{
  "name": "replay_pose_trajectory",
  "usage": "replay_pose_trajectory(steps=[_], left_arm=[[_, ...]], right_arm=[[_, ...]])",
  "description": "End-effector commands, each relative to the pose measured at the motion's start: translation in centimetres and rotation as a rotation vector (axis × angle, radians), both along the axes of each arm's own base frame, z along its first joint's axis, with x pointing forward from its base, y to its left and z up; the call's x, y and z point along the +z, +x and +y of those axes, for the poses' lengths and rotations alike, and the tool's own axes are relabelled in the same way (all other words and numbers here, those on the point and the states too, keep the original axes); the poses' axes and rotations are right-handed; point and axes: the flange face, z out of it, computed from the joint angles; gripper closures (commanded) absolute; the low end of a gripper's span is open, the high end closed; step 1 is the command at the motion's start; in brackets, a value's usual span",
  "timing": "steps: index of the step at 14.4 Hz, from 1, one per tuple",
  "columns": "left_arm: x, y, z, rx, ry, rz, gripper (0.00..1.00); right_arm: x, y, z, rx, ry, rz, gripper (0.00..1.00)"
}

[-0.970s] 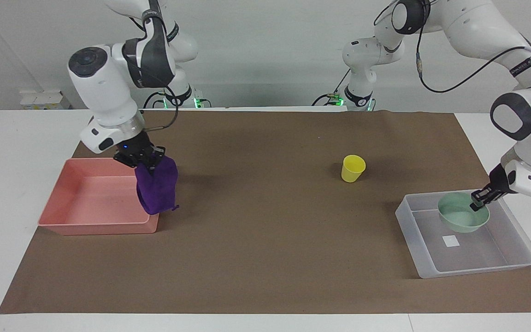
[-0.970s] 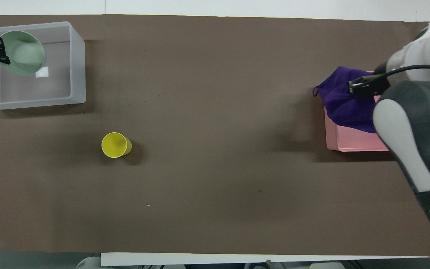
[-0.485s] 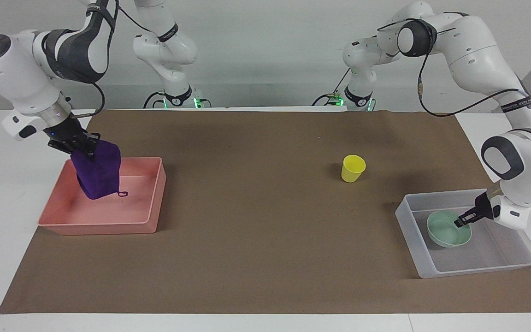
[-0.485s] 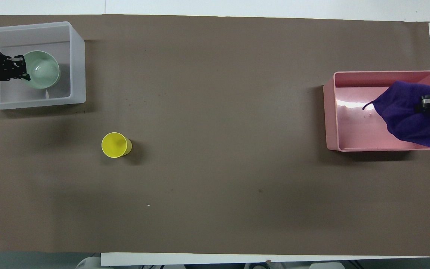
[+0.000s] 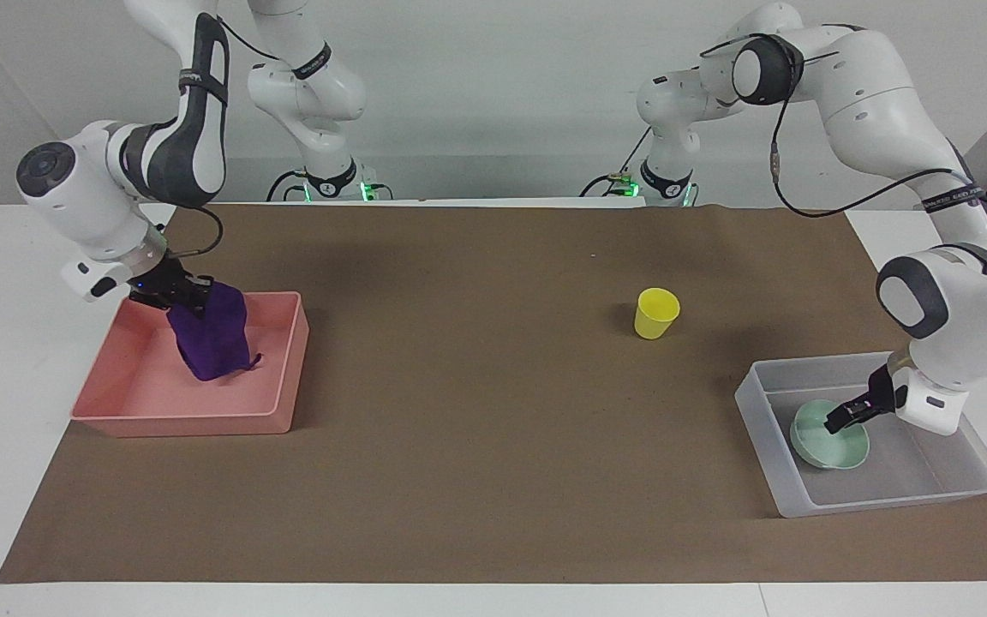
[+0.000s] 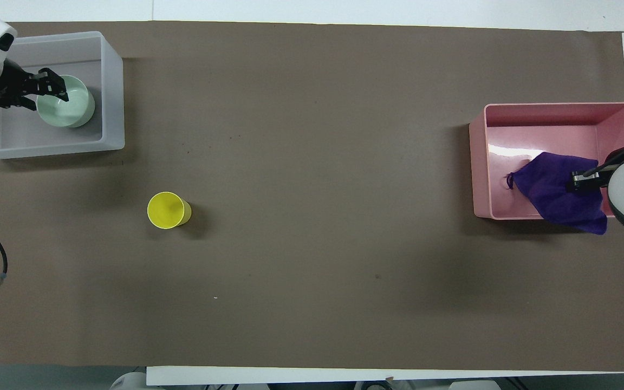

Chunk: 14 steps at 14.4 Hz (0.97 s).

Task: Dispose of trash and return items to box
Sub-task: 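Release the bowl with the left gripper while the right gripper drops the cloth, then move the left gripper to the yellow cup and grasp it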

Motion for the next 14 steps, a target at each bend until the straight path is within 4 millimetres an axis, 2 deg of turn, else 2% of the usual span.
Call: replay_pose_trajectory(steps=[1, 2, 3, 4, 5, 8, 10, 12, 14], left_arm=[[9.7, -4.6, -2.5, -0.039, 0.028, 0.015, 0.00], [11.5, -6.8, -4.5, -0.064, 0.029, 0.050, 0.00], [11.8, -9.3, -6.5, -0.070, 0.030, 0.088, 0.00], [10.8, -12.4, -8.8, -0.061, 0.033, 0.122, 0.00], [8.7, -15.5, -11.4, -0.059, 0.043, 0.163, 0.00], [3.4, -21.8, -14.4, -0.039, 0.049, 0.146, 0.00], [1.4, -23.9, -14.2, -0.038, 0.038, 0.120, 0.00], [-0.5, -25.6, -15.2, -0.051, 0.026, 0.136, 0.00], [-2.1, -26.1, -15.6, -0.029, 0.022, 0.115, 0.00]], right_arm=[[1.3, 0.2, 0.0, 0.025, -0.011, -0.020, 0.21], [1.6, 0.6, 0.0, 0.027, -0.011, -0.020, 0.11], [2.7, 0.7, 0.1, 0.030, -0.009, -0.015, 0.03], [4.2, 0.7, 0.4, 0.030, -0.004, -0.006, 0.01], [5.5, 0.8, 0.8, 0.035, -0.001, 0.006, 0.01], [9.8, 0.9, 3.6, 0.031, -0.004, 0.011, 0.01], [12.2, 0.8, 5.4, 0.025, -0.004, 0.040, 0.01], [14.8, 0.7, 7.4, 0.009, -0.008, 0.065, 0.01], [16.7, 0.5, 8.8, -0.010, -0.014, 0.083, 0.01]])
